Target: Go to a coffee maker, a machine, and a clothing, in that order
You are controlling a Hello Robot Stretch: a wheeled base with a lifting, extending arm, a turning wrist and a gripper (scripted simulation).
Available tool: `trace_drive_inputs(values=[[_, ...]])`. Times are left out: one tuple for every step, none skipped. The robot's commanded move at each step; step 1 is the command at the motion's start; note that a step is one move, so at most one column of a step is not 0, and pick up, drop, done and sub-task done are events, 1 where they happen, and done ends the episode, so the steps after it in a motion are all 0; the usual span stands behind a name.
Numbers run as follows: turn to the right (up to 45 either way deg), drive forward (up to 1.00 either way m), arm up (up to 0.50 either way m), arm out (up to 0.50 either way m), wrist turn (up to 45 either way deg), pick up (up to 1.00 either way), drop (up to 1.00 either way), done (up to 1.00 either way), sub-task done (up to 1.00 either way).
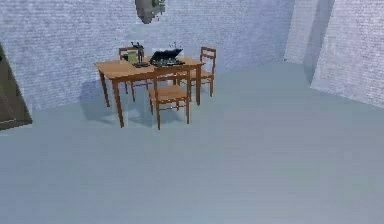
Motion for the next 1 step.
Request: trace_drive_inputs(values=[[-6.0,0.0,0.0,0.0,0.0,0.0,0.0,0.0,0.0]])
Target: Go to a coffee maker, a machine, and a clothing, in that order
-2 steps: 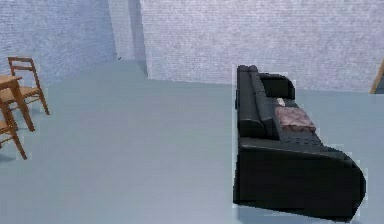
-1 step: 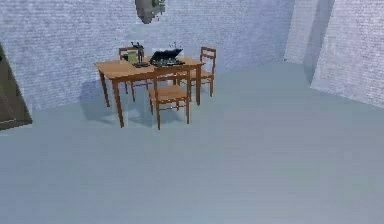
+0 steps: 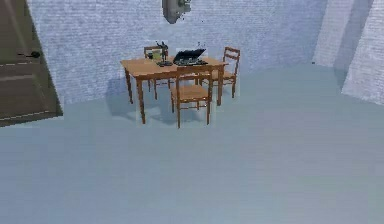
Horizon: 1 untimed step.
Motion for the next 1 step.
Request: trace_drive_inputs(values=[[0.0,1.0,0.0,0.0,0.0,0.0,0.0,0.0,0.0]])
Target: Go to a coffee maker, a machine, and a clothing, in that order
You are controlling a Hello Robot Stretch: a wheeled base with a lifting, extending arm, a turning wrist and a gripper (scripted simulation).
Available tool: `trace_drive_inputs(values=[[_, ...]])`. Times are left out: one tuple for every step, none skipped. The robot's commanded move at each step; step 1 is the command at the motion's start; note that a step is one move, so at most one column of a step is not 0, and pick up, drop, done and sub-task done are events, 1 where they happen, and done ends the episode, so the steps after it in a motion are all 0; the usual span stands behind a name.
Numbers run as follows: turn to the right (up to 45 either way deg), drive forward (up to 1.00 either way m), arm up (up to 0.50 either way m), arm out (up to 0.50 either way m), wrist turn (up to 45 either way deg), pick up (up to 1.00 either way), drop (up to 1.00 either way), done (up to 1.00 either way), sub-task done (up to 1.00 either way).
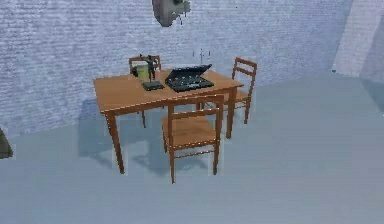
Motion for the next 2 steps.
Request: trace_drive_inputs(values=[[-3.0,0.0,0.0,0.0,0.0,0.0,0.0,0.0,0.0],[0.0,0.8,0.0,0.0,0.0,0.0,0.0,0.0,0.0]])
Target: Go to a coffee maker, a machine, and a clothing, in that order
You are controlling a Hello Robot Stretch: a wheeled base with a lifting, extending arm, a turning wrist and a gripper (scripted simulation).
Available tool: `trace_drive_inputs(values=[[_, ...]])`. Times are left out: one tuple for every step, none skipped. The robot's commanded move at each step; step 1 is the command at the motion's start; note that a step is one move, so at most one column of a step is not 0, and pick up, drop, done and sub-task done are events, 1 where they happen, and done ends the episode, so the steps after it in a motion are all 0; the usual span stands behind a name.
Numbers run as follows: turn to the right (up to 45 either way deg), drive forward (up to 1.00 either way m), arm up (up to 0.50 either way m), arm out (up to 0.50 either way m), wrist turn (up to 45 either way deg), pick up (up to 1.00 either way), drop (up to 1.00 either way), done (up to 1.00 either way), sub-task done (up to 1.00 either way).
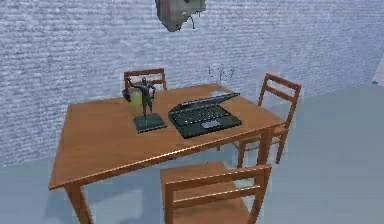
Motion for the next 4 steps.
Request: trace_drive_inputs(values=[[0.0,0.0,0.0,0.0,0.0,0.0,0.0,0.0,1.0],[-45.0,0.0,0.0,0.0,0.0,0.0,0.0,0.0,0.0],[-39.0,0.0,0.0,0.0,0.0,0.0,0.0,0.0,0.0],[0.0,1.0,0.0,0.0,0.0,0.0,0.0,0.0,0.0]])
